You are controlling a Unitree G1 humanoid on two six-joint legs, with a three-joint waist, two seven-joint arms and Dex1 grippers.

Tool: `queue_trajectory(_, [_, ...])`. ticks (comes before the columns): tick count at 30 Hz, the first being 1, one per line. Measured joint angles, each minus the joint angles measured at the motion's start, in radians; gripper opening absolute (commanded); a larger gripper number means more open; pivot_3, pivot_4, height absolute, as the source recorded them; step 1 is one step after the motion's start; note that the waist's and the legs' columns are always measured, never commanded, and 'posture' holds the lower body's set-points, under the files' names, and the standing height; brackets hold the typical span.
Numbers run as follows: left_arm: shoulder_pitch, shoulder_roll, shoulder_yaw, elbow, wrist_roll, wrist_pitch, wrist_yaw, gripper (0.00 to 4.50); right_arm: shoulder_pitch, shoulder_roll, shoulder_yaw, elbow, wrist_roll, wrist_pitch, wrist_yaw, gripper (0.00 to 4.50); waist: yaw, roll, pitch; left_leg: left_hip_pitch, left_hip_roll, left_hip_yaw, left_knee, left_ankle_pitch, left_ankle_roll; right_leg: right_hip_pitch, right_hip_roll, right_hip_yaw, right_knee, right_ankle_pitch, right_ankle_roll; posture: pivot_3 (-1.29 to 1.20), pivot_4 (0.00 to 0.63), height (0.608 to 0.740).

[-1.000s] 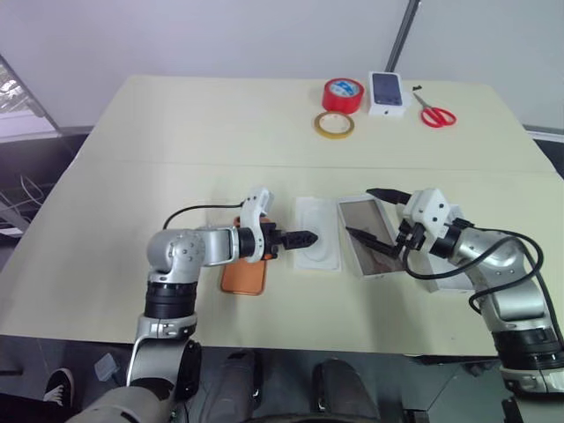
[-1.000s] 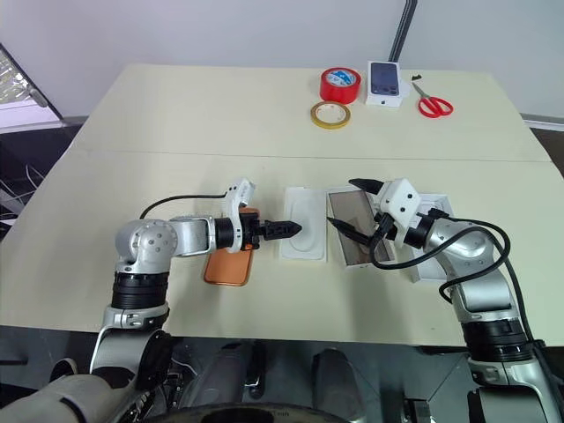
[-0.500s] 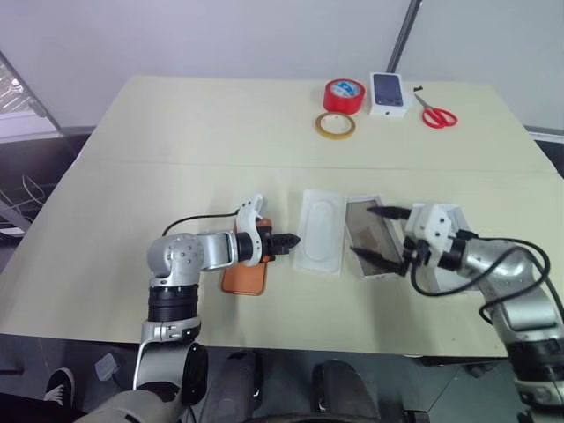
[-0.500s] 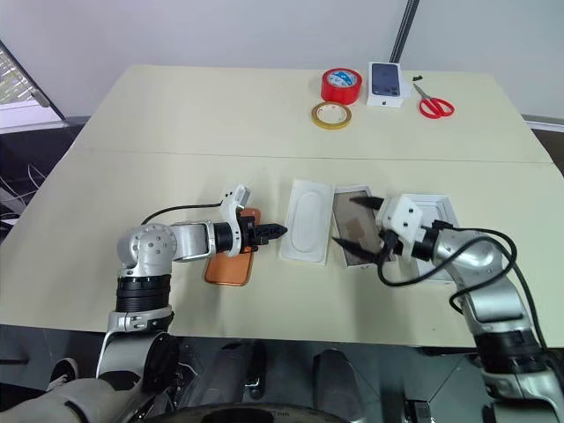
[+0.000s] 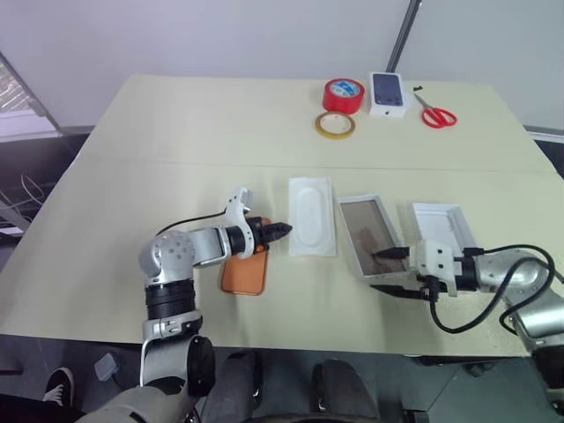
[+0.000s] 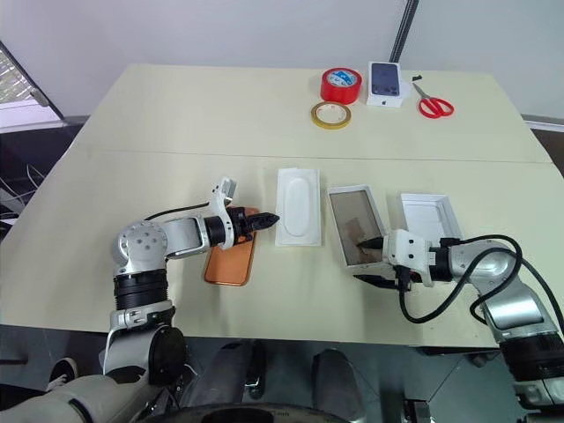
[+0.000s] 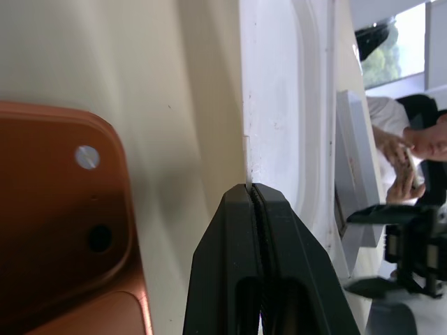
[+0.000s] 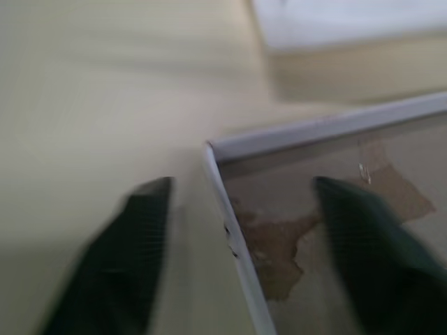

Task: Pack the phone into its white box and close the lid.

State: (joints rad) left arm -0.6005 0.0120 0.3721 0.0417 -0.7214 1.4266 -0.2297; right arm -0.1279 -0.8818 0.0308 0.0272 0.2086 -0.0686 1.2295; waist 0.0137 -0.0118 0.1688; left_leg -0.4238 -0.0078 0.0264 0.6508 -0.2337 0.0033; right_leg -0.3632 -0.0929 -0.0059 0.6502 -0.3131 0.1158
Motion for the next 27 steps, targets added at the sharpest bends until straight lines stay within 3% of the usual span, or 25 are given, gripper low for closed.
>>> queue_trajectory(3, [-0.008,0.009,-0.005,0.000,0.000,-0.022,-0.007,0.00,-0.022,0.000,0.019,0.035,-0.011,-0.009,0.019,0.06,-0.001,0.000,0.000,0.000,0.000,0.000,0.000,0.000,-0.001,0.000,0.000,0.000,0.000,0.000,0.000,0.00,0.150,0.728])
queue_trajectory(7, [-0.020,0.011,-0.005,0.000,-0.003,-0.043,-0.010,0.00,-0.053,0.016,0.039,0.057,-0.025,-0.012,0.023,0.06,-0.001,0.000,0.000,0.000,0.000,0.000,0.000,0.000,-0.001,0.000,0.000,-0.001,0.000,0.000,0.000,0.00,0.150,0.728])
queue_trajectory(17, [-0.074,0.002,0.006,0.011,-0.022,-0.094,-0.007,0.00,-0.206,0.286,0.171,0.005,-0.070,0.073,-0.123,0.06,-0.002,-0.001,0.001,-0.001,0.001,0.000,-0.001,0.002,-0.004,-0.003,0.004,-0.001,0.001,0.000,0.000,0.00,0.150,0.728])
queue_trajectory(20, [-0.078,0.006,0.004,0.022,-0.027,-0.110,-0.006,0.00,-0.227,0.310,0.189,-0.015,-0.066,0.115,-0.128,0.88,0.002,-0.002,0.001,-0.002,0.000,0.000,0.000,0.002,-0.004,-0.003,0.003,-0.001,0.001,0.000,0.000,0.00,0.150,0.728])
queue_trajectory(23, [-0.077,0.006,-0.005,0.027,-0.027,-0.118,-0.006,0.00,-0.216,0.310,0.197,-0.026,-0.069,0.120,-0.131,2.28,0.000,-0.002,0.001,-0.002,0.000,-0.001,-0.001,0.002,-0.004,-0.003,0.003,-0.001,0.001,0.000,0.000,0.00,0.150,0.728])
queue_trajectory(27, [-0.066,0.009,-0.023,0.027,-0.027,-0.122,-0.006,0.00,-0.175,0.283,0.183,-0.081,-0.048,0.139,-0.136,2.28,-0.002,-0.002,0.001,-0.002,0.001,0.000,-0.001,0.002,-0.004,-0.003,0.003,-0.001,0.001,0.000,0.000,0.00,0.150,0.728])
